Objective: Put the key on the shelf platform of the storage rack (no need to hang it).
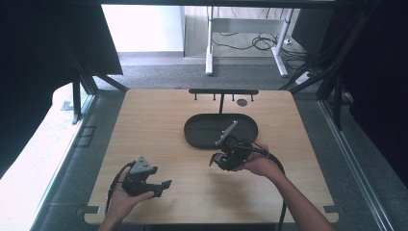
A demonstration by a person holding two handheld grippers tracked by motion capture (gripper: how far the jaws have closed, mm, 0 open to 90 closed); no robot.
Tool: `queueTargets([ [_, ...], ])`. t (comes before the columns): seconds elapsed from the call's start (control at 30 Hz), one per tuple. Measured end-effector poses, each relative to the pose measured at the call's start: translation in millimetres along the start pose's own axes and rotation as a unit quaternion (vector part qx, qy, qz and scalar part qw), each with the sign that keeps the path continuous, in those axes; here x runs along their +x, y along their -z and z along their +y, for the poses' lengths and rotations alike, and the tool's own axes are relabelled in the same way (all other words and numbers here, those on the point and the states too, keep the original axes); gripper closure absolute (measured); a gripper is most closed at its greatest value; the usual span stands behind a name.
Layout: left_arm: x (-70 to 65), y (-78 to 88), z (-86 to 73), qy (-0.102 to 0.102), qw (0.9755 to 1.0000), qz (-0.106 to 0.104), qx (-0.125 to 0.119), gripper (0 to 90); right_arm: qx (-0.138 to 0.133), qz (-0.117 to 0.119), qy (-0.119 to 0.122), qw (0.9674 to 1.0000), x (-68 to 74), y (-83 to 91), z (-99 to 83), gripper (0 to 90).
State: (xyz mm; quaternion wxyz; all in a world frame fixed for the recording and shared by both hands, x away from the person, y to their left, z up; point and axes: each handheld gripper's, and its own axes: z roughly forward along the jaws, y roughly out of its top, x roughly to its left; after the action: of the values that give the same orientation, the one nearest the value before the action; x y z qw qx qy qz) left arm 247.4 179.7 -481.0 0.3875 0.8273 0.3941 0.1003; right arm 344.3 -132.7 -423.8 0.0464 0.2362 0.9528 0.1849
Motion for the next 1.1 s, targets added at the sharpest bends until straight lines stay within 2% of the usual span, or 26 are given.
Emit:
queueTargets([
  [0.37, 0.2, 0.3, 0.0, 0.0, 1.0, 0.0, 0.0, 25.4, -0.001, -0.009, 0.004, 0.9999, -9.0, 9.7, 10.2, 49.6],
  [0.83, 0.6, 0.4, -0.2, 0.002, 1.0, 0.001, -0.001, 25.4, -0.006, -0.019, -0.005, 0.9998, -19.2, 19.0, 23.4, 49.6],
  [1.1, 1.7, 1.3, -0.3, 0.003, 1.0, 0.001, -0.003, 25.5, -0.007, -0.024, -0.007, 0.9997, -29.6, 22.3, 31.9, 49.6],
])
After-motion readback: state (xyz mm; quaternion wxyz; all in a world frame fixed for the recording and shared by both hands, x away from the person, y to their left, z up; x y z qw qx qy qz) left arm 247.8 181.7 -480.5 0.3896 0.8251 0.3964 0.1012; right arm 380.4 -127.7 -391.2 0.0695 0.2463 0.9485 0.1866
